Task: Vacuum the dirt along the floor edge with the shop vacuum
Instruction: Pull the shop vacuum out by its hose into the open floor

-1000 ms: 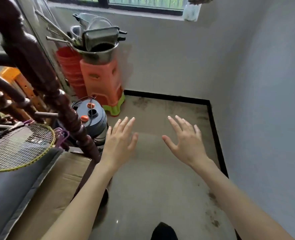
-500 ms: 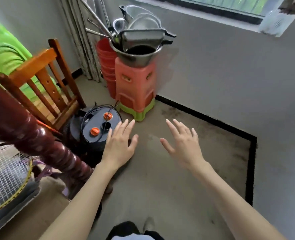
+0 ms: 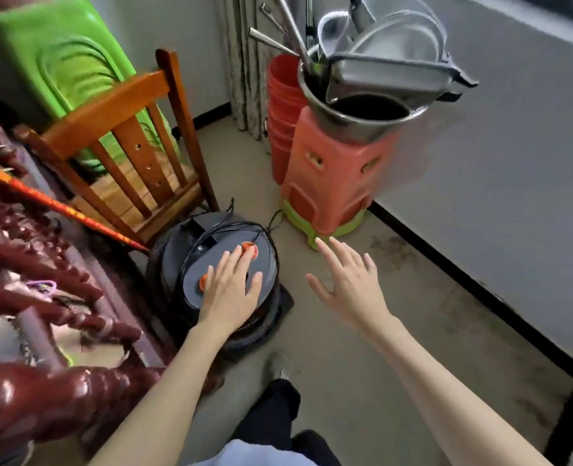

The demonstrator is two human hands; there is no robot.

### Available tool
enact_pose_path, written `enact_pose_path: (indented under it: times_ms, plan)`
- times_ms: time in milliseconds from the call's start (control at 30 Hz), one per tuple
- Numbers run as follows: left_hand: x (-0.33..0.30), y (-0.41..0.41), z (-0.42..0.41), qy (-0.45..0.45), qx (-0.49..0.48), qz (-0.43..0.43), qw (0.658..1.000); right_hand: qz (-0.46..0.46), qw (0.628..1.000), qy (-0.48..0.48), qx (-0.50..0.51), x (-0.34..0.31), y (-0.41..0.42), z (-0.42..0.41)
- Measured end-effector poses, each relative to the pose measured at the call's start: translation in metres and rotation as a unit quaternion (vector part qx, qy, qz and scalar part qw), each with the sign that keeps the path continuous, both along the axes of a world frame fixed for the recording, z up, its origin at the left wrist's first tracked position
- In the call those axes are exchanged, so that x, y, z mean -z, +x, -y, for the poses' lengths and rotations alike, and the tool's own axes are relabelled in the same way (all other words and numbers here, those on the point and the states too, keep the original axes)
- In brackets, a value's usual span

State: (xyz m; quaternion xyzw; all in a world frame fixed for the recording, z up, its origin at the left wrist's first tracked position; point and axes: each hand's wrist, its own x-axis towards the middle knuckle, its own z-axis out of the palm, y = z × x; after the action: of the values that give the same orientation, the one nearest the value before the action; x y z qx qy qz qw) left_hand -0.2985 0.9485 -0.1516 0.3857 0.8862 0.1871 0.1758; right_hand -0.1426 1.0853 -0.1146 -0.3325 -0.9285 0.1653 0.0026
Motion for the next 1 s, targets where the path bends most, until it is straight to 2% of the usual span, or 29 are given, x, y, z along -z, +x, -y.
enact_pose_path:
  times_ms: [133, 367, 600, 767, 867, 1000]
  plan:
    - [0.026, -0.036, -0.025, -0.034, -0.055, 0.029, 0.997, 0.023, 0.999, -0.02, -0.044, 0.022, -0.045, -0.033]
    - [0.078, -0.09, -0.047, -0.111, -0.147, 0.024, 0.983, 0.054, 0.987, -0.06, -0.142, 0.079, -0.121, -0.082]
    - [0.159, -0.131, -0.061, -0.149, -0.21, 0.028, 0.966, 0.116, 0.95, -0.075, -0.28, 0.172, -0.221, -0.111]
    - [0.198, -0.137, -0.065, -0.139, -0.247, 0.01, 0.959, 0.154, 0.93, -0.111, -0.315, 0.221, -0.267, -0.116]
    - [0.216, -0.138, -0.064, -0.154, -0.246, -0.032, 0.956, 0.119, 0.929, -0.175, -0.305, 0.238, -0.277, -0.116]
    - [0.228, -0.136, -0.068, -0.164, -0.233, -0.076, 0.956, 0.071, 0.942, -0.181, -0.273, 0.253, -0.265, -0.115]
